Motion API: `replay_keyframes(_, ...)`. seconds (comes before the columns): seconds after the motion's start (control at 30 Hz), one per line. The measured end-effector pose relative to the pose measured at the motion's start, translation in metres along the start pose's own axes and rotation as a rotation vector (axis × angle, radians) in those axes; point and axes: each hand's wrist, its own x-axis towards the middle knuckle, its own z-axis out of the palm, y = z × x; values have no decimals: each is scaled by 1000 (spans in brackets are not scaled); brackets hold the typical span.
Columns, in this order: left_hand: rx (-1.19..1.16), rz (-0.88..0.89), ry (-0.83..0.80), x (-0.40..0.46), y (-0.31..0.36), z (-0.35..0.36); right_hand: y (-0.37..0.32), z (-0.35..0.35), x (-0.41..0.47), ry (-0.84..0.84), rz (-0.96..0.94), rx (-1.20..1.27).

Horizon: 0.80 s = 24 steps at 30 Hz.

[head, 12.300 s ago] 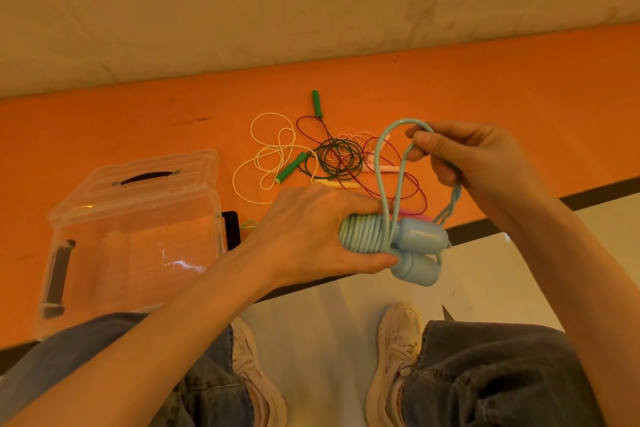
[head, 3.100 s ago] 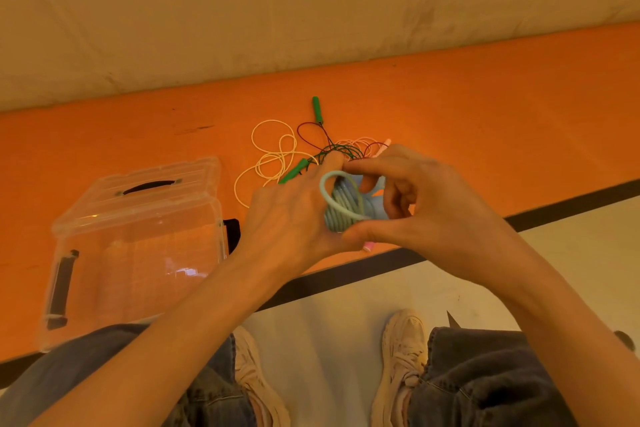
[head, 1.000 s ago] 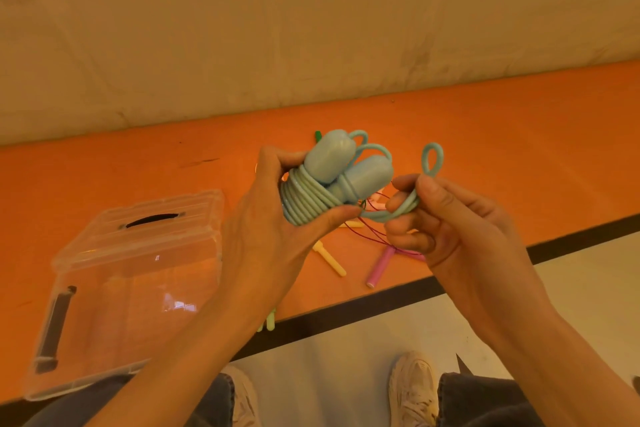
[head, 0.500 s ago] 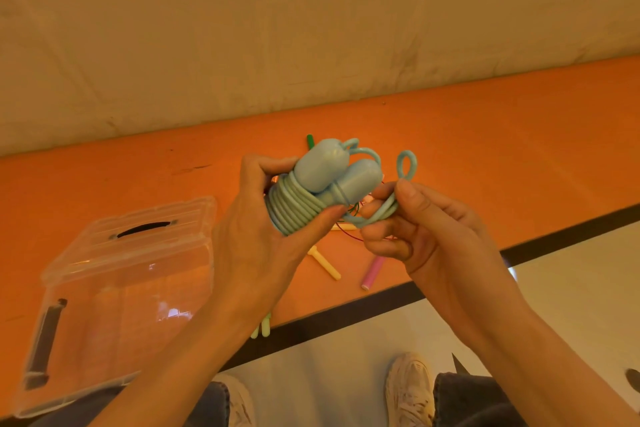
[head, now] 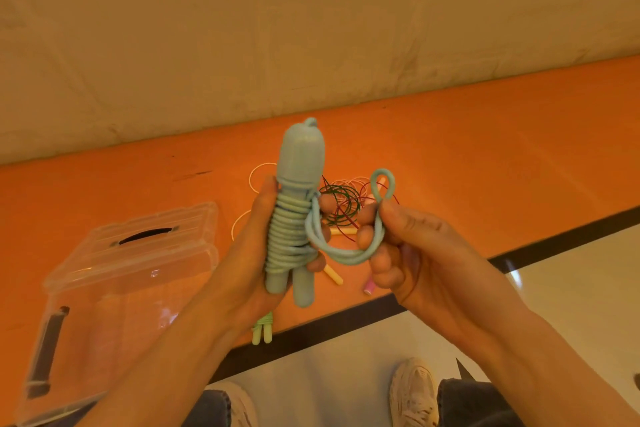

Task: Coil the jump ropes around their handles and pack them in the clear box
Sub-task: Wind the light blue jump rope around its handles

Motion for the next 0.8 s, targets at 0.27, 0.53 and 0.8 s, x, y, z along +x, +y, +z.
replay_keyframes(0.27,-394,-207,-416,-6,0,5,0,-4,-1,-172,-57,-107)
replay_keyframes(0.53,-509,-357,-535,-7,1,2,3,5,-2,15,-238,-451)
replay_keyframes(0.8,-555,-399,-519,-4,-6,0,-2,7,-3,324,-482,-629)
